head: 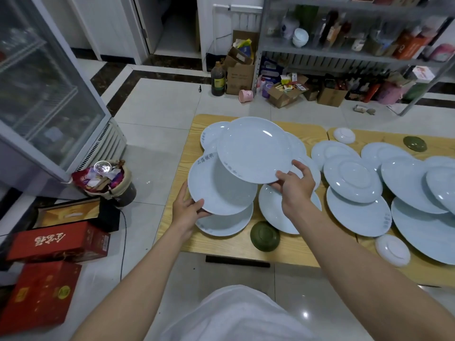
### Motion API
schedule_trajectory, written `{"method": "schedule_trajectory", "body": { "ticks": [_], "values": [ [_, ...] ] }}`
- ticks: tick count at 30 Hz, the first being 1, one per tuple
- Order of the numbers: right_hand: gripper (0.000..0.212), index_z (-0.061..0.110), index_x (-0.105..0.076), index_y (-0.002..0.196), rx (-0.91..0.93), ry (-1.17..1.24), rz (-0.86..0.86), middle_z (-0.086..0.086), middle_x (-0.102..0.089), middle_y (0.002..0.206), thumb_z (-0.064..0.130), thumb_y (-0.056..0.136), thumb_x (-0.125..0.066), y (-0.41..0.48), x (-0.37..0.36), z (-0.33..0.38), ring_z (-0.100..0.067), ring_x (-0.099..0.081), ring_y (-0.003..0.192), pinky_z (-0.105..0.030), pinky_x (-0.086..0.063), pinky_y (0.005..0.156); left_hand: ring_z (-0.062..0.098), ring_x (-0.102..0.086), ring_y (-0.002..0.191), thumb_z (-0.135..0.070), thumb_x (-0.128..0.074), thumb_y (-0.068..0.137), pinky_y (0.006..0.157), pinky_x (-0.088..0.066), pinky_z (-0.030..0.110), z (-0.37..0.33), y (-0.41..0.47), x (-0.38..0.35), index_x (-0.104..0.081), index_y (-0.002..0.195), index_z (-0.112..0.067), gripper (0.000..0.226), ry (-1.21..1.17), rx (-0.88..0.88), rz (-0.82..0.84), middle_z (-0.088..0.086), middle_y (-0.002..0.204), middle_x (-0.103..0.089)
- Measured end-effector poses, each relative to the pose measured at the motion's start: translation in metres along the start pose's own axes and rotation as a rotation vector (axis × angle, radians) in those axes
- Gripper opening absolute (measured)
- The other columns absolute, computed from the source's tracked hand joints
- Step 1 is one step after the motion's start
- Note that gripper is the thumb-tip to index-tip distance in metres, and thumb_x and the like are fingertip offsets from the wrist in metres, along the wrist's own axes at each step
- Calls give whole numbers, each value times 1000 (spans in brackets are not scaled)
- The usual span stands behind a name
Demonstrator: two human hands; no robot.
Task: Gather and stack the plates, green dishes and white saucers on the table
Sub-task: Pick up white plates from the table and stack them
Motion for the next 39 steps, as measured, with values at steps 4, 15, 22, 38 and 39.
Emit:
{"method": "schedule_trajectory", "body": {
  "ticks": [4, 15, 22, 38, 39],
  "values": [
    [59, 32, -46, 123, -5, -22, 27, -3, -68, 105, -11, 87, -64, -7, -3, -10, -27, -70, 97, -35, -63, 67, 32, -70, 103, 10, -62, 90, 67, -61, 38, 5, -8, 9, -34, 151, -37, 82, 0, 11, -1, 11, 119, -67],
    [57, 30, -52, 124, -50, -31, 27, -1, -68, 106, -11, 86, -66, -18, 4, -41, -25, -71, 98, -37, -63, 68, 31, -66, 107, 12, -59, 90, 65, -62, 39, 29, -18, 32, -32, 152, -34, 82, 3, 70, -49, 13, 129, -59],
    [55, 32, -55, 121, -62, -62, -38, 0, -69, 100, -9, 87, -67, -20, 17, -53, -23, -71, 96, -33, -63, 65, 33, -64, 109, 14, -59, 89, 64, -62, 39, 39, -16, 38, -34, 151, -34, 83, 32, 88, -44, 13, 128, -58],
    [57, 31, -55, 126, -198, -192, -130, -5, -57, 119, -9, 87, -67, -18, 30, -104, -29, -63, 105, -33, -63, 65, 25, -70, 96, 11, -62, 89, 63, -62, 35, 49, -1, 40, -45, 147, -26, 72, 168, 93, -87, 0, 121, -60],
    [57, 32, -55, 124, -210, -203, -133, -5, -57, 119, -9, 86, -66, -18, 29, -110, -30, -63, 105, -33, -63, 65, 24, -71, 92, 11, -63, 89, 62, -62, 34, 49, 0, 40, -45, 147, -26, 72, 163, 94, -81, 1, 120, -62]
  ]
}}
Point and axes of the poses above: each hand's wrist, its own y-axis towards the middle knuckle, its own x-axis out of the back of the hand, z = x × y, the point moved 6 cm from there along y, towards the middle knuckle
